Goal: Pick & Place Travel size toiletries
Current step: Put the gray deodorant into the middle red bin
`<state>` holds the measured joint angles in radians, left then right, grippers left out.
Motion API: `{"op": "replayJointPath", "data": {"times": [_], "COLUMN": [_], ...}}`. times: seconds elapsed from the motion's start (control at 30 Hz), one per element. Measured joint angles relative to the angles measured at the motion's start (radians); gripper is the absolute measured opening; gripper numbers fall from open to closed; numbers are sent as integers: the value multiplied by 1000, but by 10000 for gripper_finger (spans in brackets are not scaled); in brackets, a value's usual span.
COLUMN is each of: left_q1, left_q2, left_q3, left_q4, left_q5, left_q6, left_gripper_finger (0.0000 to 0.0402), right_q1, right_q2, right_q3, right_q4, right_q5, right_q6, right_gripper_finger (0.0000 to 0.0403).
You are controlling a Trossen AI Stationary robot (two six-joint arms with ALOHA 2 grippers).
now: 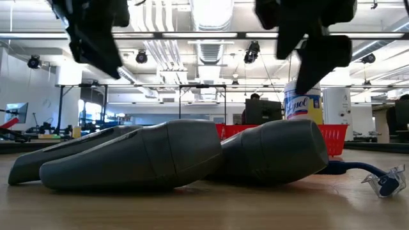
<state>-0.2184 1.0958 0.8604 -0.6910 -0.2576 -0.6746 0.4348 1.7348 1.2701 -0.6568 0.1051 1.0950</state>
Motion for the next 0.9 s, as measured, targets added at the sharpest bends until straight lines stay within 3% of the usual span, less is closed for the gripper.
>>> {"op": "replayJointPath", "data": {"times": [0.17, 0.37, 0.63, 0.9], "left_q1": [-22, -47, -78, -82], "left_q2": [-11, -15, -17, -19], "left_q3": [-9, -69, -137, -157], "left_q4": [-103, -51, -42, -42], "left_q5": [14, -3, 19, 63], "left_q6": [39, 82, 74, 76], "left_gripper_finger": [234, 234, 234, 234], "right_q1": [38, 52, 52, 57], "right_q2": [182, 375, 553, 687], "right_q3": [201, 451, 662, 852], "right_q4": [-64, -280, -373, -553], "right_q5": [-1, 0, -13, -54], "right_q6": [-49, -46, -29, -58], "right_gripper_finger": [366, 366, 365, 321]}}
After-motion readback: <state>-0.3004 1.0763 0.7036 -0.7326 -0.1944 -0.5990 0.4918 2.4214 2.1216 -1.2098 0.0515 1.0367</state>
